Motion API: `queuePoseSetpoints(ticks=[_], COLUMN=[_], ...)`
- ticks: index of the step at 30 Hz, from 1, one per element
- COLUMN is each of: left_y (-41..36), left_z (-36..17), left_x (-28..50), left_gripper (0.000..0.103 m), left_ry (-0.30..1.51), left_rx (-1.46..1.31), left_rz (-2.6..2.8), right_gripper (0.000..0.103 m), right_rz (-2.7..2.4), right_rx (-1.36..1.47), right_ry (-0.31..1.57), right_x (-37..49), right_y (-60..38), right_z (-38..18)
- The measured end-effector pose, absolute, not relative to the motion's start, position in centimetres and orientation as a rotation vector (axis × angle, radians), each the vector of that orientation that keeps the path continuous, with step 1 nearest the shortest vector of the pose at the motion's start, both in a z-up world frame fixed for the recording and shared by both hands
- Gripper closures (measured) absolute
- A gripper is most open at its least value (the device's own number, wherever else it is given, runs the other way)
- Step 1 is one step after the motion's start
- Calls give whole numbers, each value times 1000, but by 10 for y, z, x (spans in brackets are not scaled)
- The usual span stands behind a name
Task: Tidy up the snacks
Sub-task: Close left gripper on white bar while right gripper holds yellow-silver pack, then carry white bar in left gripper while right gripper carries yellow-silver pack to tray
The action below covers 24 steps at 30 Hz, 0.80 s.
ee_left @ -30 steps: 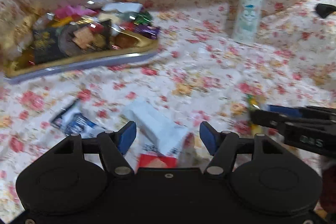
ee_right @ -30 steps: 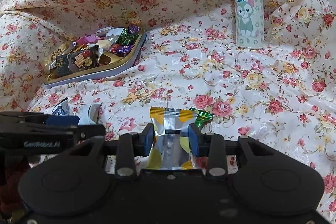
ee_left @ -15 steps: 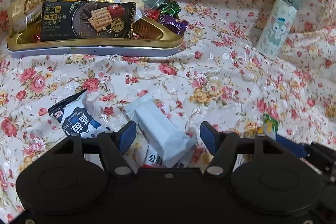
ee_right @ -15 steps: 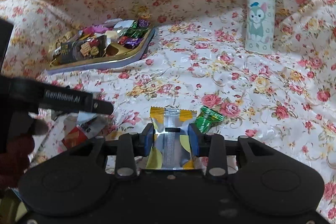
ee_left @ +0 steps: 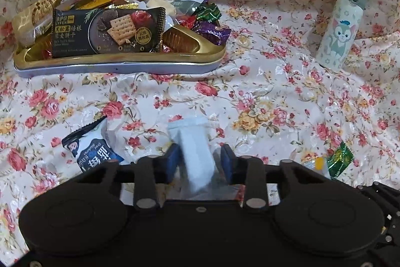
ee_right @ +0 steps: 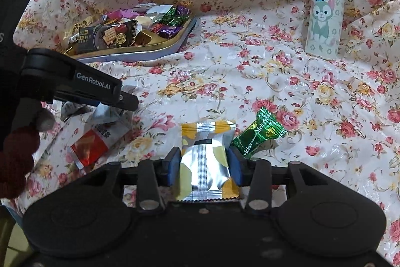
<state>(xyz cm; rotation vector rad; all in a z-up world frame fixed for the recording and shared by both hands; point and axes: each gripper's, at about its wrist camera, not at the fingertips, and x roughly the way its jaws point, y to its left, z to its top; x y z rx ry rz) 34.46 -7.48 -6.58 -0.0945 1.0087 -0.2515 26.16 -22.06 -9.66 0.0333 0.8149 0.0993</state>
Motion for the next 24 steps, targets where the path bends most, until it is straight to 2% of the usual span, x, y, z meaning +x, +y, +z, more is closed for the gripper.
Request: queuePoseSetpoints(ticks=[2, 7, 10, 13, 24], left_y=[-73, -72, -70, -66, -39], left_z=[-66, -63, -60, -52, 1], left_x=[345, 339, 333, 327, 287], left_gripper=[73, 73, 74, 74, 74], left_ry=[1016, 1009, 999, 985, 885], left_rx=[-115, -109, -104, -107, -99], left_rz=[-267, -278, -288, -287, -260], right_gripper=[58, 58, 64, 65, 65], right_rz=[93, 94, 114, 131, 157], right_rx=[27, -20, -52, -38, 57], right_ry=[815, 814, 808, 800, 689], right_x=[262, 259, 255, 252, 231], right_y=[-219, -211, -206, -203, -202], right_z=[-97, -98, -97, -92, -32])
